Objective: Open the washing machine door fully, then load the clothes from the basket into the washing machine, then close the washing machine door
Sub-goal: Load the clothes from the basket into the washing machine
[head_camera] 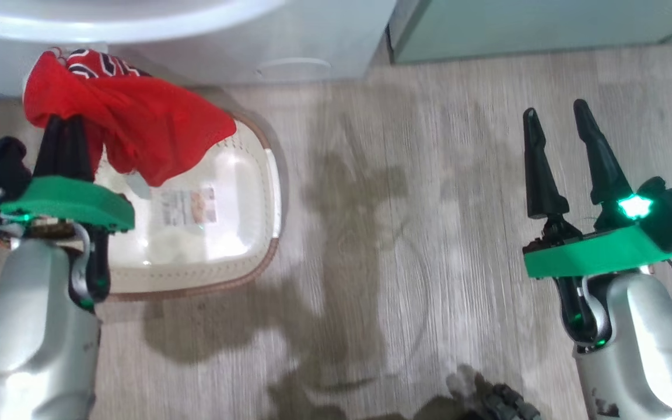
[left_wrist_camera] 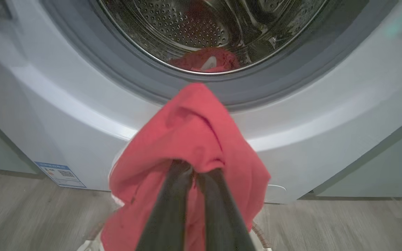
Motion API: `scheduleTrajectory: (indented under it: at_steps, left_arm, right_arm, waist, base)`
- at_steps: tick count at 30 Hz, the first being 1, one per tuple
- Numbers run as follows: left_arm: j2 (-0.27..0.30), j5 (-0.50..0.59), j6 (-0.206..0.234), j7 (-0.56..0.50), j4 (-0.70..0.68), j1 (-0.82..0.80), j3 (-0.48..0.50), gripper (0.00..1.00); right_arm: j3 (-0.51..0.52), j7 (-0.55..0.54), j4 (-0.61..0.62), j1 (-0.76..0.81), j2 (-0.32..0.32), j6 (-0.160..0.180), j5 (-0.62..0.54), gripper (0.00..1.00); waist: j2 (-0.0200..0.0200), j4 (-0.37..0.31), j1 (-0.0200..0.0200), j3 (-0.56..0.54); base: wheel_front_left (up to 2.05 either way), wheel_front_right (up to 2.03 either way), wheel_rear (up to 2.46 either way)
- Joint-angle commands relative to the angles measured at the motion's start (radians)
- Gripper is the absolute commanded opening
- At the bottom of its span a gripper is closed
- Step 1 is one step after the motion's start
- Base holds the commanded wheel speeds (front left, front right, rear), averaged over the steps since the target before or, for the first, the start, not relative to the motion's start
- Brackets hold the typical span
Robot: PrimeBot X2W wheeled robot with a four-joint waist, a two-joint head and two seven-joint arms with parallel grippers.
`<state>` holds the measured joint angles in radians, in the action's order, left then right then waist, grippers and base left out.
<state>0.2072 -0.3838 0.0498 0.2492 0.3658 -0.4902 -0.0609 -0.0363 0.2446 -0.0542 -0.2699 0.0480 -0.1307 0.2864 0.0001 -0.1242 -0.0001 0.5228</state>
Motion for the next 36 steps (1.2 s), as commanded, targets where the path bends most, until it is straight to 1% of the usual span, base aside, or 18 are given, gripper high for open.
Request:
scheduleTrajectory:
  at_steps: [1,8,14,22,28,32,36]
  left_arm:
    - [0.015,0.012,0.012,0.012,-0.061,0.017,0.033,0.0]
    - [0.006,0.043,0.033,0.012,-0.217,0.076,0.039,0.0]
    - [-0.007,0.076,0.054,0.012,-0.302,0.155,0.037,0.0]
    - [-0.015,0.103,0.067,0.008,-0.356,0.281,0.006,0.0]
    - [-0.016,0.113,0.085,-0.012,-0.401,0.36,-0.009,0.0]
    - [-0.018,0.114,0.093,-0.023,-0.419,0.399,-0.018,0.0]
    - [-0.018,0.109,0.091,-0.033,-0.423,0.419,-0.024,0.0]
  right_arm:
    - [-0.015,-0.005,0.03,0.023,0.002,0.0,-0.008,1.0]
    - [-0.005,-0.034,0.035,0.049,0.002,0.0,-0.022,1.0]
    - [0.003,-0.051,0.029,0.079,0.002,0.0,-0.028,1.0]
    - [0.023,-0.076,0.031,0.128,0.002,0.0,-0.044,1.0]
    - [0.031,-0.1,0.04,0.17,0.002,0.0,-0.057,1.0]
    - [0.044,-0.116,0.051,0.201,0.002,0.0,-0.067,1.0]
    - [0.049,-0.128,0.059,0.219,0.002,0.0,-0.067,1.0]
  waist:
    - [-0.0001,0.023,0.0001,-0.046]
    - [-0.0001,0.04,0.0001,-0.134]
    - [-0.0001,0.05,0.0001,-0.212]
    - [-0.0001,0.068,0.0001,-0.299]
    - [-0.0001,0.078,0.0001,-0.356]
    - [-0.0001,0.082,0.0001,-0.387]
    - [-0.0001,0.083,0.0001,-0.403]
  base:
    - [0.0,0.0,0.0]
    - [0.0,0.0,0.0]
    - [0.0,0.0,0.0]
    - [0.0,0.0,0.0]
    - [0.0,0.0,0.0]
    - [0.0,0.0,0.0]
    - [0.0,0.0,0.0]
